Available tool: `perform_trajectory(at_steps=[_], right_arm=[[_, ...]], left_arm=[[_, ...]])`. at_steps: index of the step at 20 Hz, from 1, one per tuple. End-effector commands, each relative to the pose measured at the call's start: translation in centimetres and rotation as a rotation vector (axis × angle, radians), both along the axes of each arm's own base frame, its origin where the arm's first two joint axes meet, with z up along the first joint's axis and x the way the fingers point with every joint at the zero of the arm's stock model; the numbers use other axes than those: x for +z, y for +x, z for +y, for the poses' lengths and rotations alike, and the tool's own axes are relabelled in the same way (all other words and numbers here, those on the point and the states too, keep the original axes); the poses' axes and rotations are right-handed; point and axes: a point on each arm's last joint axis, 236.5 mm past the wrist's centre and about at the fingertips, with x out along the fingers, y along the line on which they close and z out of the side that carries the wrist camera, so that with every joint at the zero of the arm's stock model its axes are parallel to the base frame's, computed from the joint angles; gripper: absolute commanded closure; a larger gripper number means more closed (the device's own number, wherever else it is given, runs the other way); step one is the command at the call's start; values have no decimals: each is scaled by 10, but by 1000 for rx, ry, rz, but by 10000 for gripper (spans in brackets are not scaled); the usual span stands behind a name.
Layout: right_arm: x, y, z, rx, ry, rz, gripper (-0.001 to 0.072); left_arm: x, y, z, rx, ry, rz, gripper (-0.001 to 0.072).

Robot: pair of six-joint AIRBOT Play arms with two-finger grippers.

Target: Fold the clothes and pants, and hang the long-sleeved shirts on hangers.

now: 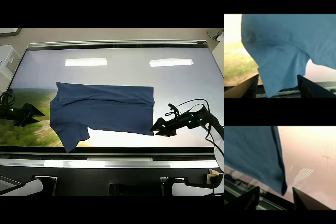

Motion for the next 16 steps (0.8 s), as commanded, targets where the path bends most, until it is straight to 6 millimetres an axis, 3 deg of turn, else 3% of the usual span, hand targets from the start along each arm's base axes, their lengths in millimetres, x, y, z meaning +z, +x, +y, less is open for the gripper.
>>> perform_trajectory(at_steps=[1,7,14,16], right_arm=[[-2,6,2,-27,5,-25,230],[-2,21,3,-92,6,-54,231],[-9,-6,5,-52,6,29,232],[-11,-3,5,-71,6,22,234]], left_arm=[[2,2,-5,11,-23,-21,150],[2,8,-1,26,-9,-38,150],[1,15,3,47,9,-63,150],[1,15,4,48,10,-64,150]])
